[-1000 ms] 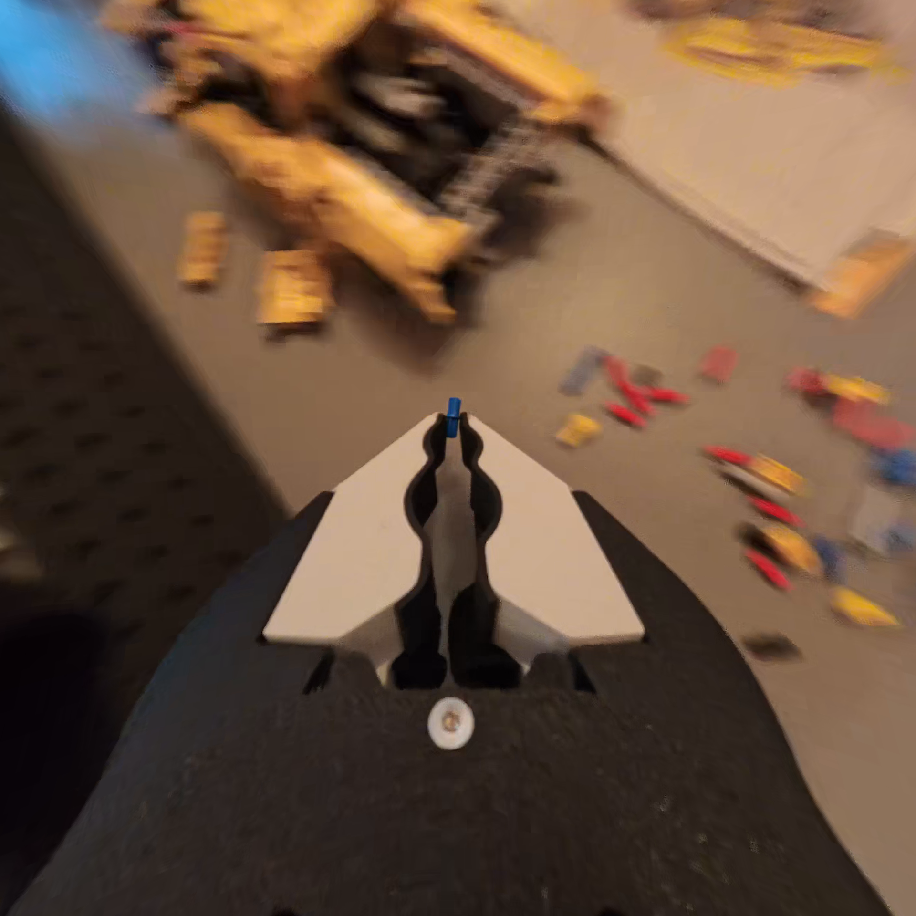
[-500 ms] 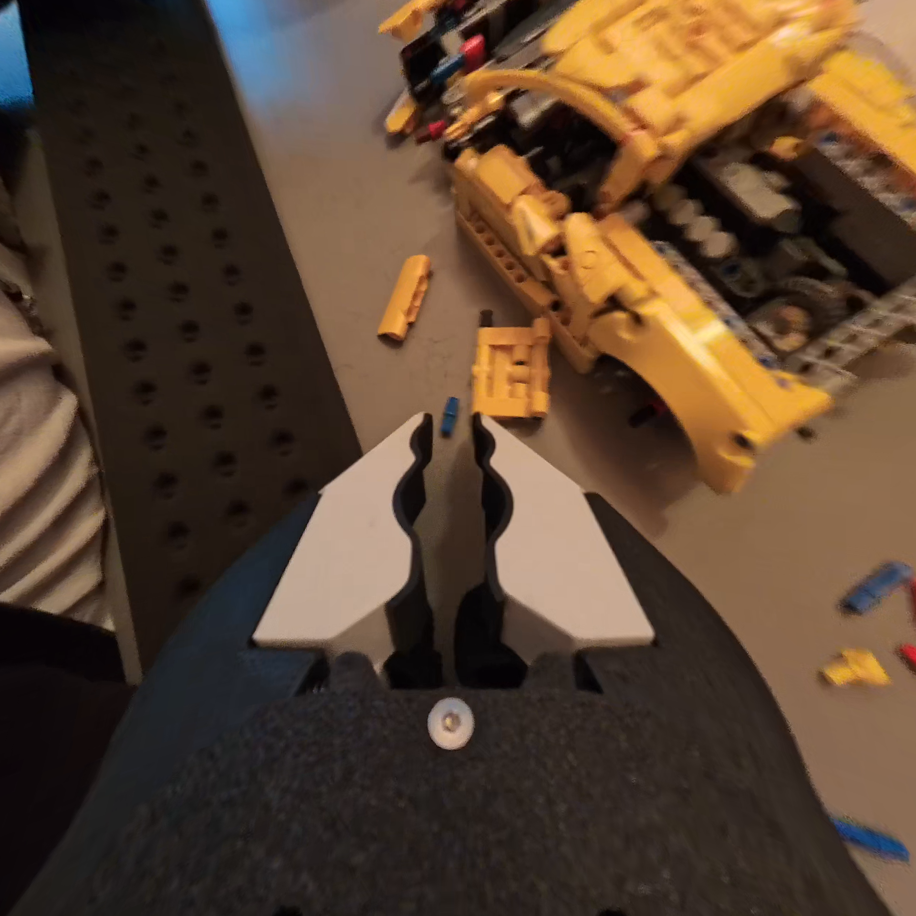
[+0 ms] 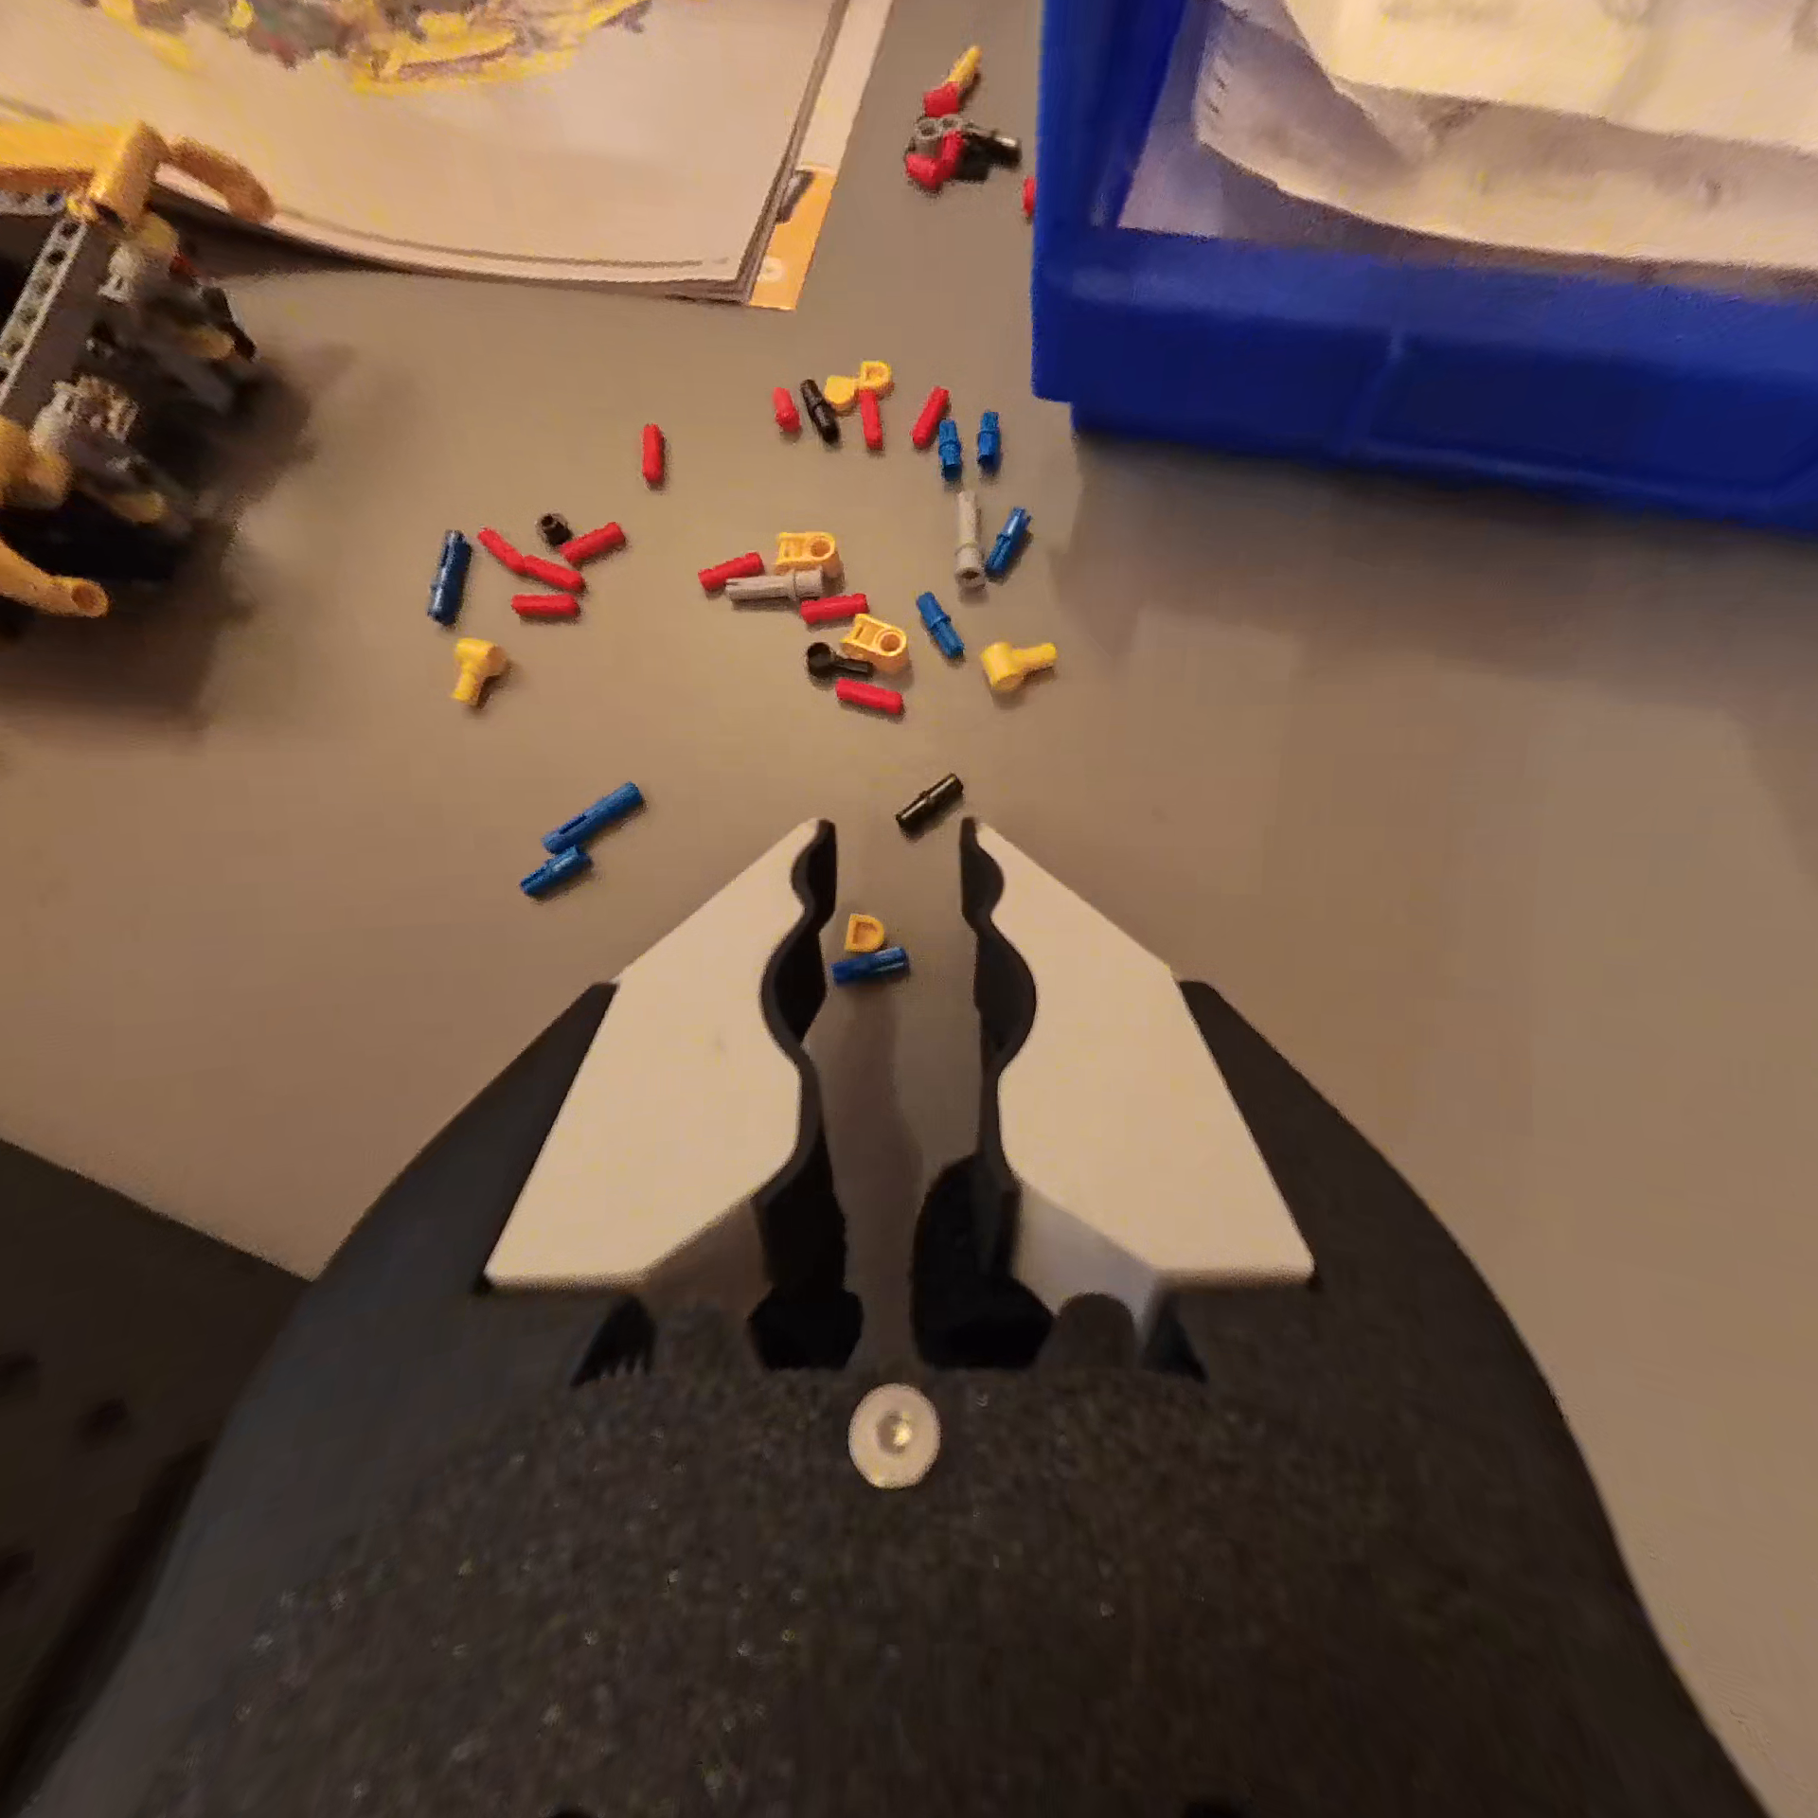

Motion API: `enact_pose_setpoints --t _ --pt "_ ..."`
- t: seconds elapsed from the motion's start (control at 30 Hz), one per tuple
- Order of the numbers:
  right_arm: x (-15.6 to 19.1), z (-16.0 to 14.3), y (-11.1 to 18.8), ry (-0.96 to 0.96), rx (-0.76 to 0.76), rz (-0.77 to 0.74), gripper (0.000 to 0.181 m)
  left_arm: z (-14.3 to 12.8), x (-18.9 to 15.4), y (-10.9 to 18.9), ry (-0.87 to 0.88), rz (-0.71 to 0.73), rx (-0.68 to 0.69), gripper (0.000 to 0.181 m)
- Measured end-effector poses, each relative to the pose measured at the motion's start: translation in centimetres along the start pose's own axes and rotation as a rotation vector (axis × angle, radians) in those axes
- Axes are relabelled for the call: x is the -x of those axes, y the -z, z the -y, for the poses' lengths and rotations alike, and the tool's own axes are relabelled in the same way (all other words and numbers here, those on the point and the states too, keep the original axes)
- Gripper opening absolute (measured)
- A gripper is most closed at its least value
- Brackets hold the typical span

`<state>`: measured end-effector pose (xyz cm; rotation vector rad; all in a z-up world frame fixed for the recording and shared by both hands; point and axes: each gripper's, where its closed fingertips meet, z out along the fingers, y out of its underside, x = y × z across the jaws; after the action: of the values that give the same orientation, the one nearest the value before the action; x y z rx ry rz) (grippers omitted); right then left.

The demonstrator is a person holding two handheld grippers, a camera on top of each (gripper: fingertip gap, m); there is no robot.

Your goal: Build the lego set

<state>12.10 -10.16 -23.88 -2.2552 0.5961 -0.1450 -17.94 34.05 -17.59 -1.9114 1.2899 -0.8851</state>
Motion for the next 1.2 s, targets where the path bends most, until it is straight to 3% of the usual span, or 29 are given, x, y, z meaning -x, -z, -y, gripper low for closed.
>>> enact_pose_setpoints --t 0.27,0.6,0.73,0.9,1.03,1.2 --pt "-1.1 -0.3 -0.2 0.033 0.0 -0.128 0.025 0.0 -0.2 -0.4 -0.009 -0.008 0.011 0.02" --pt "-0.4 -0.1 -1.4 0.01 0.006 -0.103 0.026 0.0 -0.4 -0.7 -0.006 -0.019 0.01 0.02" --pt "-0.8 0.0 -1.6 0.069 0.042 -0.152 0.003 0.1 -0.5 -0.5 -0.014 -0.016 0.009 0.02" --pt "6.6 1.6 -1.2 0.251 0.029 0.092 0.003 0.2 -0.1 -0.1 -0.001 -0.007 0.0 0.02" --pt "17.3 0.3 -0.3 0.429 0.077 0.48 0.003 0.2 -0.5 -0.2 -0.01 -0.014 0.005 0.02" --pt "23.2 -1.6 -1.1 0.575 0.135 0.588 0.004 0.3 -0.8 -0.1 -0.021 -0.019 0.002 0.02"
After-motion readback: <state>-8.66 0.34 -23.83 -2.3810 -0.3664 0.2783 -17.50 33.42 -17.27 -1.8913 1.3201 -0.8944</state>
